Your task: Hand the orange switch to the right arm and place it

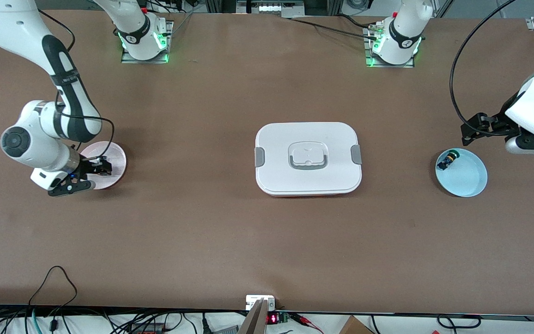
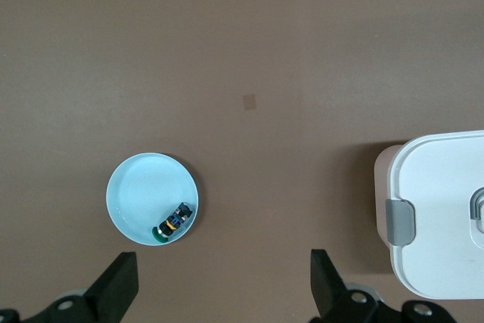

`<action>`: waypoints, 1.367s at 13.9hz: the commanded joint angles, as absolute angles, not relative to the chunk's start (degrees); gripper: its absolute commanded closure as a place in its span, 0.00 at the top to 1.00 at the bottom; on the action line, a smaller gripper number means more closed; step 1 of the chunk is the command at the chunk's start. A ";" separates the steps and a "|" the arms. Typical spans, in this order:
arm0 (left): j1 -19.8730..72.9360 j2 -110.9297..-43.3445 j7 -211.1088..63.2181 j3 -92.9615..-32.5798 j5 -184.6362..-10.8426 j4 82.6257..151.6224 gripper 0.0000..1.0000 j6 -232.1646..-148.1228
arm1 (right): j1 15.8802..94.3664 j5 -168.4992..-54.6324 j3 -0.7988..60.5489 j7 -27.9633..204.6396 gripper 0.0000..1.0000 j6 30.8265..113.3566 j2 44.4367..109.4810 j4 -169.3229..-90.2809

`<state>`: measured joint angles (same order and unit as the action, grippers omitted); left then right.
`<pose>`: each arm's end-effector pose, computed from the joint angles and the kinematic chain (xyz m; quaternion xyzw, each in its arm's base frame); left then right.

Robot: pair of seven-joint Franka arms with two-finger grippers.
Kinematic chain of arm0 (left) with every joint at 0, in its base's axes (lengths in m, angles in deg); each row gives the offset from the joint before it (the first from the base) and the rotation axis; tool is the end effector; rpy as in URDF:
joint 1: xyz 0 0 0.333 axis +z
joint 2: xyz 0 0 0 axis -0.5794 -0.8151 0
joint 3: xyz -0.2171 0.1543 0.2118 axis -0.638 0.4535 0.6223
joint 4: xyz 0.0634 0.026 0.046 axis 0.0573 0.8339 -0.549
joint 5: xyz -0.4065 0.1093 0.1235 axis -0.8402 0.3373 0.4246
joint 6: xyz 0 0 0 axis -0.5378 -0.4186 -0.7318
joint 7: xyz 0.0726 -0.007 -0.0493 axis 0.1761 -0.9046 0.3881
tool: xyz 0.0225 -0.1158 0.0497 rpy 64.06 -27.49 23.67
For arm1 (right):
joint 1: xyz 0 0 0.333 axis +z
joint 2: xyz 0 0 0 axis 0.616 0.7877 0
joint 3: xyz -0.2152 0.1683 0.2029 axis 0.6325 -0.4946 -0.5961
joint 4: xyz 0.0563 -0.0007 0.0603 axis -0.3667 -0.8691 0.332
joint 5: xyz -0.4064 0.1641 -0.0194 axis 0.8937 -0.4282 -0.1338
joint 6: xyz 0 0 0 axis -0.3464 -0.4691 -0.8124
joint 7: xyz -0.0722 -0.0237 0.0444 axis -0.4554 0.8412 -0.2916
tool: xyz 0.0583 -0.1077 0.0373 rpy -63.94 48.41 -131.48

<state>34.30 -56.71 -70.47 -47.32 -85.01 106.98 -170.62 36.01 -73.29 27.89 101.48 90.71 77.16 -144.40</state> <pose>0.6423 -0.0349 0.5889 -0.9992 0.0112 -0.0261 0.0287 0.6443 -0.0620 0.2195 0.9921 0.1210 -0.0307 0.0144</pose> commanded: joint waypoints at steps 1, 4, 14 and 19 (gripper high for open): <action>34.26 -56.79 -69.34 -47.08 -84.44 105.65 1.00 -169.13 | 36.18 -72.17 27.15 101.85 1.00 80.09 73.63 -138.82; 34.18 -56.79 -69.25 -47.08 -84.35 105.74 1.00 -169.05 | 37.40 -72.61 27.15 101.76 1.00 65.94 70.30 -132.23; 34.18 -56.79 -69.34 -47.52 -84.35 105.65 1.00 -169.05 | 41.80 -76.48 26.97 93.50 1.00 42.44 56.24 -119.64; 34.09 -56.88 -69.34 -47.52 -84.35 105.65 1.00 -169.05 | 41.89 -76.30 27.06 93.41 1.00 41.28 52.79 -121.74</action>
<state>34.28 -56.71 -70.46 -47.49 -85.01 106.89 -170.19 41.89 -77.03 27.22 94.38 41.12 54.04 -119.79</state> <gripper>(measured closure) 0.000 0.000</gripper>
